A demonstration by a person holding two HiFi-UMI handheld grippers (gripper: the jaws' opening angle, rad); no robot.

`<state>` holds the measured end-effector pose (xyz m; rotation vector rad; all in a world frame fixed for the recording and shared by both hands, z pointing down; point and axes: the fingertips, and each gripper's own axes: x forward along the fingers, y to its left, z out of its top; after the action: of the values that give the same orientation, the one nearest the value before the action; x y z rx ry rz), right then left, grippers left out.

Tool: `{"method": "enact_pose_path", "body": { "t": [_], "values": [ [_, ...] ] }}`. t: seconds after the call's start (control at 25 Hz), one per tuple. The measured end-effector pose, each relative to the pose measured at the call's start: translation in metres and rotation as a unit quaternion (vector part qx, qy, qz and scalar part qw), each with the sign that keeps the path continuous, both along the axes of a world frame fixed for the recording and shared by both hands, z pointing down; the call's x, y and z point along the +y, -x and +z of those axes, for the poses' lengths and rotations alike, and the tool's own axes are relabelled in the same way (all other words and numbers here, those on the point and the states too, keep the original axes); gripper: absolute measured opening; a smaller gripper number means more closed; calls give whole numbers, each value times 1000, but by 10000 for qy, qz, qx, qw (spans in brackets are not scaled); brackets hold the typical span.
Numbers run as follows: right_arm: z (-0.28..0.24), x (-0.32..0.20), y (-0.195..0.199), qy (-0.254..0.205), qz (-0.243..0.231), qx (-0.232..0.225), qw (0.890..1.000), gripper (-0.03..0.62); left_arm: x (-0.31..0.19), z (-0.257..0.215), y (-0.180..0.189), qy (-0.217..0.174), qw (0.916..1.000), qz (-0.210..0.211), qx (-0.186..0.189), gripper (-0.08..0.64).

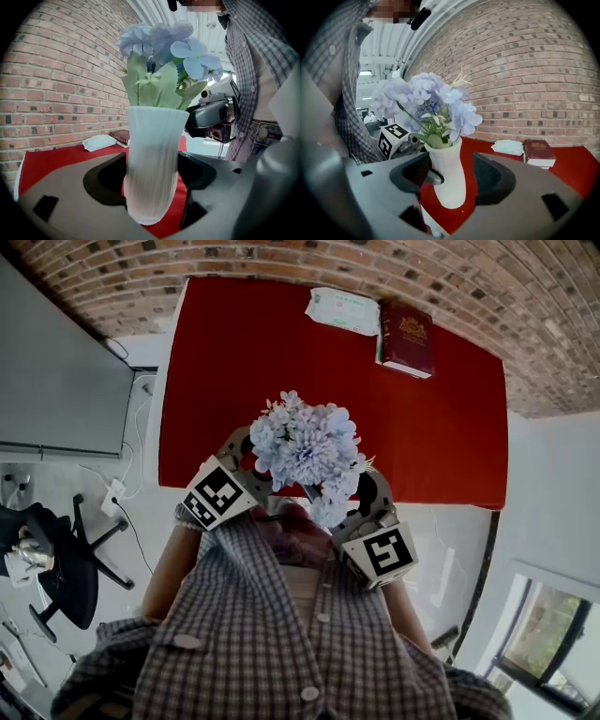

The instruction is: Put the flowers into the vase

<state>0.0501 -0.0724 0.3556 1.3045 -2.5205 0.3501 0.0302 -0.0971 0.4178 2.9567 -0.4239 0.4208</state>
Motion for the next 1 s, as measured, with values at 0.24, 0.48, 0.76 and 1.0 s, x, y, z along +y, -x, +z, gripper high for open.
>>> {"method": "enact_pose_path", "body": {
  "t": [0.24,0.48,0.76,1.0],
  "values": [
    [27,4,-15,453,332,-173,9983,285,2,9,0,52,9995,28,-321,342],
    [38,1,-25,641,503,-355,9960,285,6,10,14,6,9981,118,-604,342],
    [42,-1,-40,672,734,-750,9922,217,2,9,56,-71,9964,-263,-800,341],
    [36,-8,-55,390,1058,-679,9913,67,-9,-5,85,-263,9936,-832,-722,188]
  ]
}}
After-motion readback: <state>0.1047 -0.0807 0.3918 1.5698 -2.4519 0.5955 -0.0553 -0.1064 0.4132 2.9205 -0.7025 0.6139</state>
